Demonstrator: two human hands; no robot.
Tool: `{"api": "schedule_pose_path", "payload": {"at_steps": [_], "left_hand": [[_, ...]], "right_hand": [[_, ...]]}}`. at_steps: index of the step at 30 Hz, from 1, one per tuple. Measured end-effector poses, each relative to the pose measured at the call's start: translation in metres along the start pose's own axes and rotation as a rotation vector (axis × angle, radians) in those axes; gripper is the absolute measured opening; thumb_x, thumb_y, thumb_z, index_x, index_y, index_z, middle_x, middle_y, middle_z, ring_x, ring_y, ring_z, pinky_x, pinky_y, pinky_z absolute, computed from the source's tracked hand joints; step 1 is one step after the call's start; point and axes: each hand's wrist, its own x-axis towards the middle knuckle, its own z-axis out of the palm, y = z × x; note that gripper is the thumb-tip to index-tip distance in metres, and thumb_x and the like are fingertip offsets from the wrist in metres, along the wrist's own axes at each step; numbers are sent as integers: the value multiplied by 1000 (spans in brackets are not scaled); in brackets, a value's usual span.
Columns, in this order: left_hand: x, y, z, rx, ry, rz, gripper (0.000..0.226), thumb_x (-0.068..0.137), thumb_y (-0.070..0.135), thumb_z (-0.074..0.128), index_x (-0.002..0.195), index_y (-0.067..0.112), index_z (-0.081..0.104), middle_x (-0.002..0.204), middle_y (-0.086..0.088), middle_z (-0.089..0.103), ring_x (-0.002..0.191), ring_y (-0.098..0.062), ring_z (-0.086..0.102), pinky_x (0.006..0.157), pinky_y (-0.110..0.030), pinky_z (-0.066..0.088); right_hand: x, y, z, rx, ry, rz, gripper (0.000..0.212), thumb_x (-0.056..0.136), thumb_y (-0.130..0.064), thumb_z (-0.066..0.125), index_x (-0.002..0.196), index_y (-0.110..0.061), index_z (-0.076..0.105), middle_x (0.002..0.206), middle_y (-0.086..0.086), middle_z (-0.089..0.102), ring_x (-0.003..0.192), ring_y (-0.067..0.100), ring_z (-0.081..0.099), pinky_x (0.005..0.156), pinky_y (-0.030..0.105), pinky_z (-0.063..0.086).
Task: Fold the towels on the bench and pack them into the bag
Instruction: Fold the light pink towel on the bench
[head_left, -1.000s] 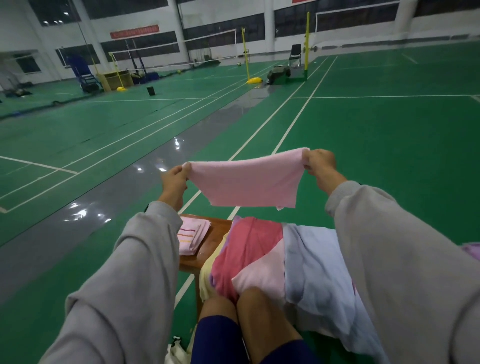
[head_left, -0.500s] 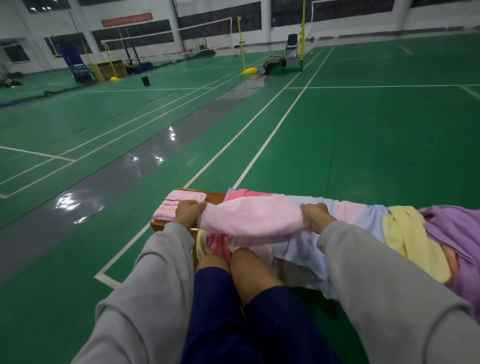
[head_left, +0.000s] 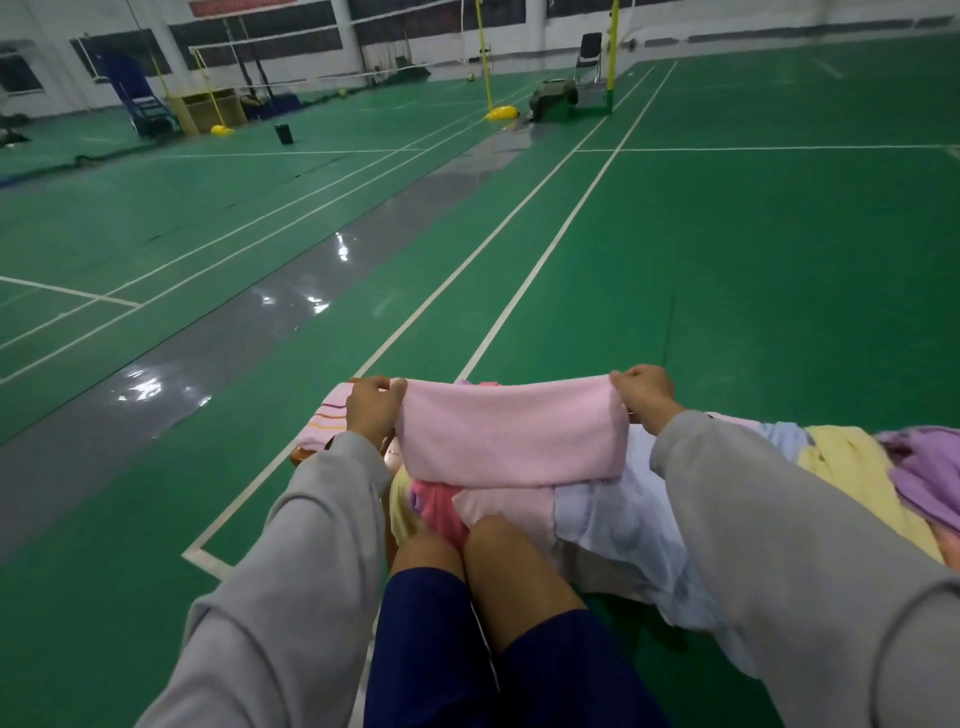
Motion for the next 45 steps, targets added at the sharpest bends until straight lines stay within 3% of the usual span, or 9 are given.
{"api": "schedule_pose_path", "payload": {"at_steps": [10, 16, 20, 24, 28, 35, 37, 41, 45], "left_hand": [[81, -32, 33, 76, -46, -72, 42, 73, 56, 58, 89, 19, 70, 93, -9, 72, 88, -35, 68, 78, -52, 62], [66, -32, 53, 130, -160, -149, 26, 84, 36, 64, 86, 11, 70, 93, -15, 73, 86, -38, 69, 73, -54, 62], [48, -30, 58, 249, -387, -296, 40, 94, 22, 69, 116, -11, 64, 90, -28, 65, 63, -24, 55, 54, -30, 48], [42, -33, 51, 183, -478, -435, 46, 98, 25, 69, 132, -2, 54, 103, -13, 61, 88, -29, 57, 75, -37, 49], [43, -36, 39, 142, -578, -640, 69, 88, 42, 78, 138, 6, 46, 128, -20, 55, 113, -40, 59, 98, -52, 54], [47, -36, 43, 169, -616, -588, 75, 87, 39, 80, 143, 7, 43, 130, -12, 57, 117, -34, 57, 101, -46, 50], [49, -39, 44, 92, -573, -560, 81, 81, 30, 86, 145, 6, 44, 140, -14, 54, 120, -35, 55, 104, -44, 49], [50, -42, 49, -147, -466, -616, 84, 69, 19, 94, 139, 4, 49, 129, -12, 60, 115, -35, 60, 104, -47, 52], [51, -27, 63, -51, -408, -426, 72, 82, 26, 84, 139, 2, 48, 120, -11, 60, 99, -27, 62, 84, -38, 58]], "right_hand": [[48, 2, 31, -24, -30, 56, 21, 90, -25, 68, 79, -7, 68, 88, 16, 72, 80, 37, 72, 67, 52, 63], [61, 21, 46, -158, -53, 101, 18, 90, -17, 66, 80, -2, 67, 77, 15, 73, 67, 32, 73, 66, 49, 64], [64, 29, 67, -281, -80, 90, 15, 79, -10, 57, 79, -1, 68, 78, 15, 72, 69, 33, 72, 67, 48, 64], [45, 14, 92, -344, -146, -18, 15, 76, -6, 49, 73, -2, 63, 77, 17, 68, 73, 39, 70, 68, 50, 62], [29, -5, 117, -407, -203, -127, 17, 84, -9, 48, 74, -8, 61, 84, 14, 66, 78, 37, 67, 75, 46, 60], [15, -21, 152, -401, -340, -154, 20, 80, -8, 48, 85, -2, 66, 82, 17, 69, 73, 38, 69, 67, 49, 62], [10, -24, 164, -386, -384, -166, 19, 80, -6, 48, 83, 2, 65, 79, 22, 70, 68, 41, 71, 58, 51, 61], [-2, -32, 184, -309, -448, -180, 12, 84, -8, 53, 75, -7, 60, 80, 24, 70, 62, 36, 70, 57, 47, 61], [-13, -41, 190, -224, -532, -175, 21, 93, -12, 53, 74, -4, 60, 80, 28, 71, 49, 25, 62, 51, 35, 58]]}}
